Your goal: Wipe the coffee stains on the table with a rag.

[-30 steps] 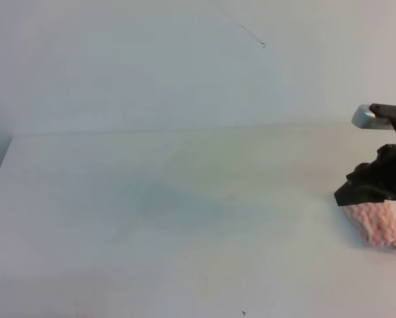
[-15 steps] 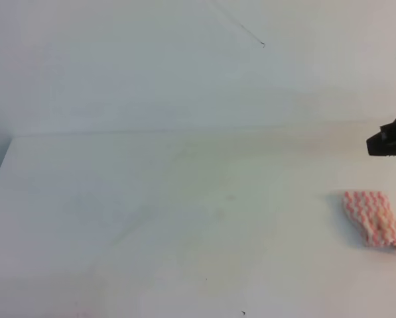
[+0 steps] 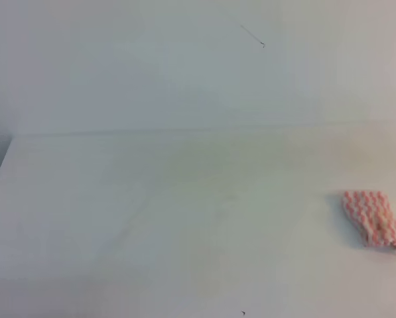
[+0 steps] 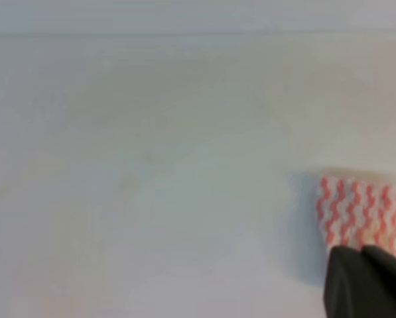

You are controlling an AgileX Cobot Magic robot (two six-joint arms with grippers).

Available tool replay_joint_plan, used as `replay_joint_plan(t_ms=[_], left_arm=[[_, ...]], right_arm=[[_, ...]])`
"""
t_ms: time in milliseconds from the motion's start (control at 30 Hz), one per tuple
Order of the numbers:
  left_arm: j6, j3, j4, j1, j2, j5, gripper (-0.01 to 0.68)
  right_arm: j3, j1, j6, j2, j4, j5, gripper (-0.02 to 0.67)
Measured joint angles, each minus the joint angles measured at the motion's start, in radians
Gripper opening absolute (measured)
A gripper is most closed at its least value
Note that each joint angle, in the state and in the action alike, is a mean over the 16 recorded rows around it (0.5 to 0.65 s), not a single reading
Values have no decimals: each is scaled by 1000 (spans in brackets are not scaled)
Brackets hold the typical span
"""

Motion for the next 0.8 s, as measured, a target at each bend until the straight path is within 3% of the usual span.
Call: replay_joint_plan(t_ms=[333, 800], left_arm=[[0, 3, 0, 0, -2, 0, 1], [0, 3, 0, 0, -2, 0, 1]], right_arm=[[153, 0, 2, -146, -27, -60, 0], [173, 0, -16, -189, -18, -59, 0]])
